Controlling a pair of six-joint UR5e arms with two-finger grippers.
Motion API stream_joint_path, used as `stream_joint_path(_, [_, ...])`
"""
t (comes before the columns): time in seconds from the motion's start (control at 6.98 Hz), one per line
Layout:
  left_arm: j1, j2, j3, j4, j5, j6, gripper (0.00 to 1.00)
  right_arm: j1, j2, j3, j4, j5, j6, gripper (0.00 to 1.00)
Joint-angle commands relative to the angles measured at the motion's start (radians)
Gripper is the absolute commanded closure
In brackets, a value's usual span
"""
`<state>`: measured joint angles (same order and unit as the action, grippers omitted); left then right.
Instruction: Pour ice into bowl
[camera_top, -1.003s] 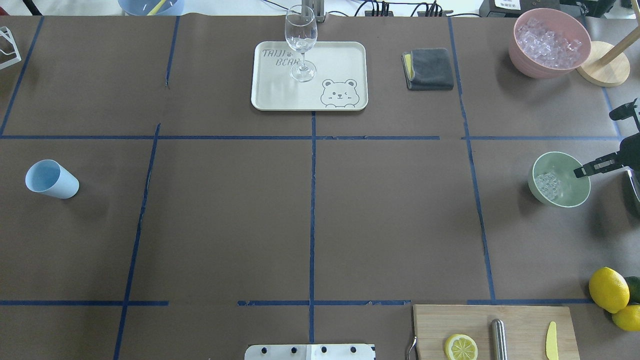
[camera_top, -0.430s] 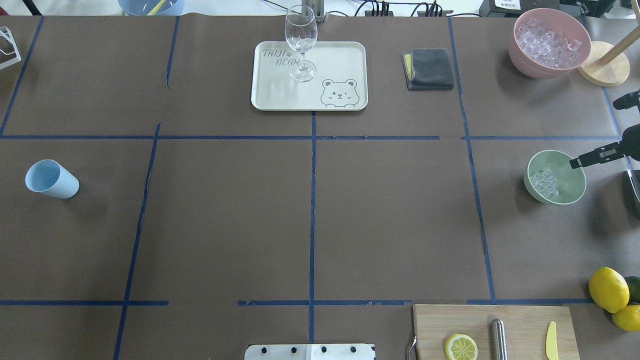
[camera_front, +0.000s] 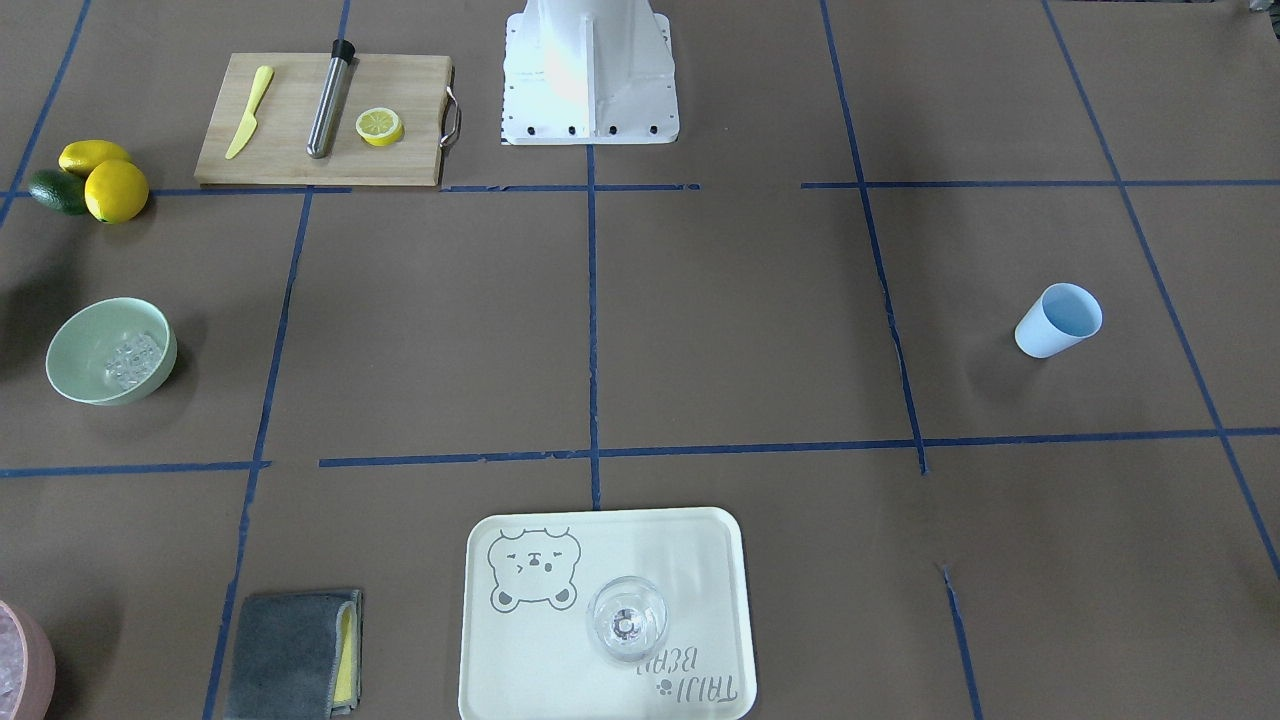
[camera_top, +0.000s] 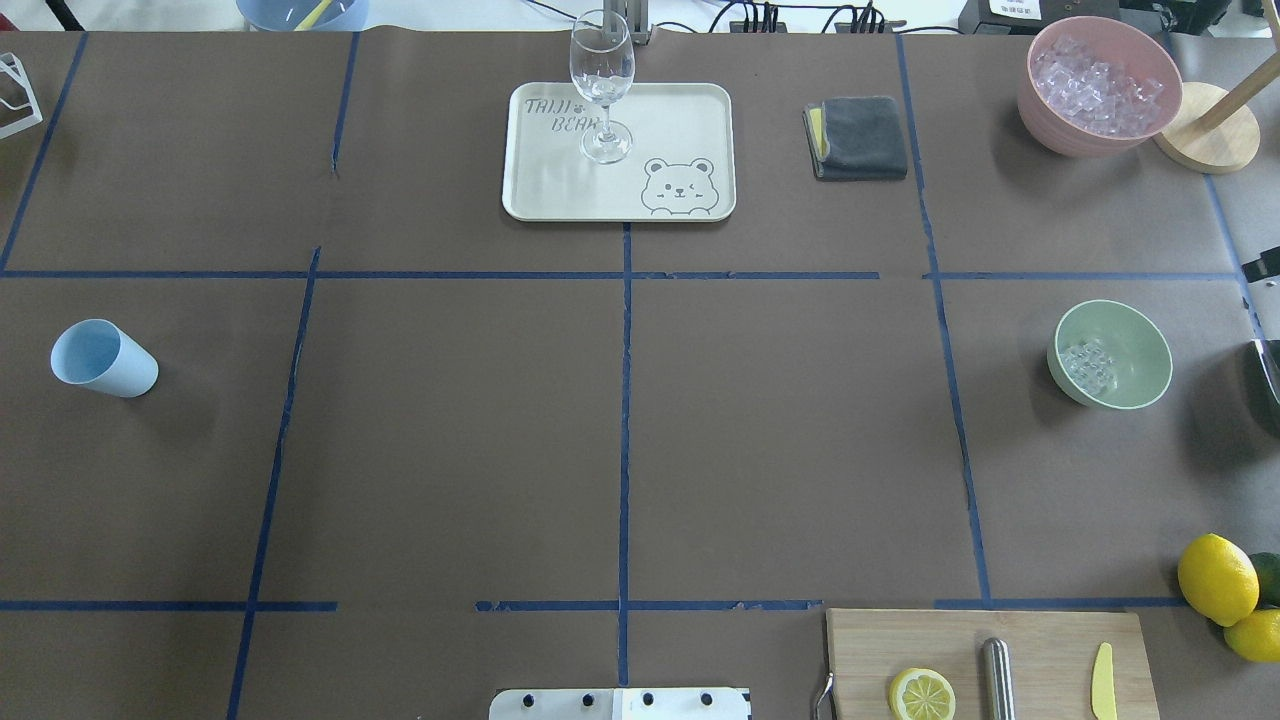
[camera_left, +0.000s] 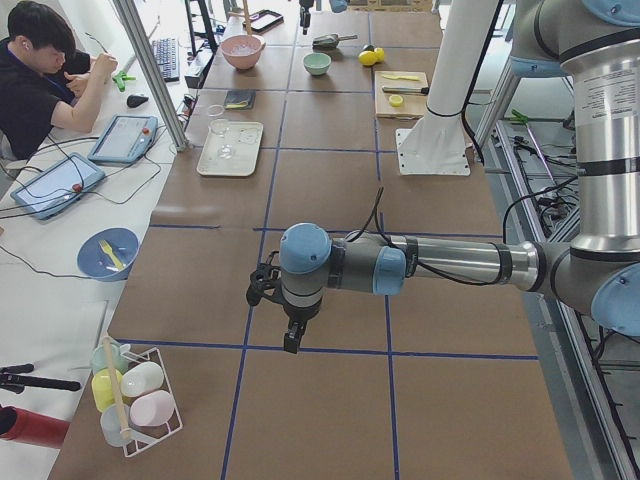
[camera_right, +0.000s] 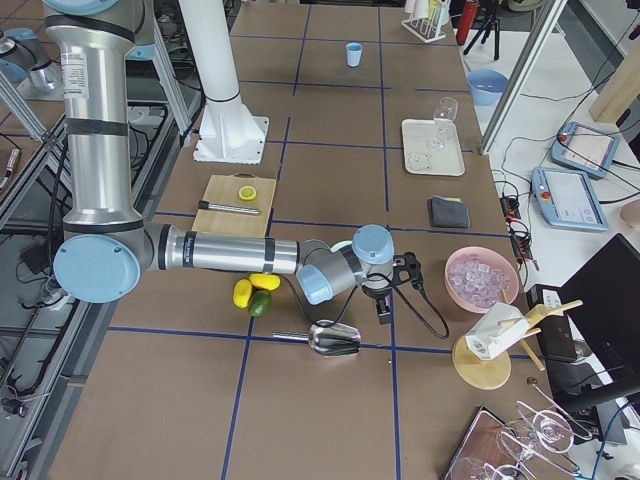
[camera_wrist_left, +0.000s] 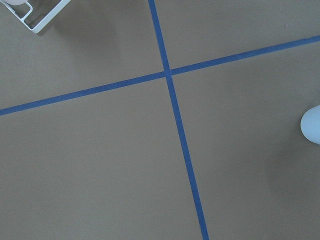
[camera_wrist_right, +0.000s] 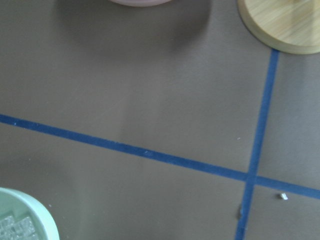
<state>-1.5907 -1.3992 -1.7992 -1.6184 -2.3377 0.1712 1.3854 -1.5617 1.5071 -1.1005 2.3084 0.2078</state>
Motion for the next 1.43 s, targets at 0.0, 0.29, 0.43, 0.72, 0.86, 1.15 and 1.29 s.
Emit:
stream_joint_path(0.0, [0.0,-0.003,0.0,0.003,0.001,-0.001,0.0,0.151,0.011,0.144,-0.423,0.008,-0.165,0.0])
stream_joint_path(0.29, [0.0,0.002,-0.003,0.002,0.0,0.001,0.0,0.162,-0.066,0.156,-0.45,0.009,-0.148,0.0])
stream_joint_path(0.43, [0.0,0.002,0.006,-0.001,0.0,0.001,0.0,0.162,-0.069,0.139,-0.455,0.014,-0.148,0.0])
stream_joint_path(0.72, [-0.003,0.017,0.0,0.0,0.0,0.002,0.0,0.162,-0.098,0.136,-0.452,0.044,-0.156,0.0])
stream_joint_path(0.86, [-0.002,0.012,-0.002,-0.001,0.0,0.002,0.0,0.162,-0.107,0.128,-0.463,0.096,-0.157,0.0])
stream_joint_path(1.15, [-0.002,0.015,0.009,0.0,0.0,0.002,0.0,0.167,-0.168,0.175,-0.441,0.095,-0.166,0.0])
stream_joint_path(1.29, [-0.002,0.016,0.012,0.0,0.0,0.001,0.0,0.169,-0.179,0.185,-0.435,0.083,-0.168,0.0])
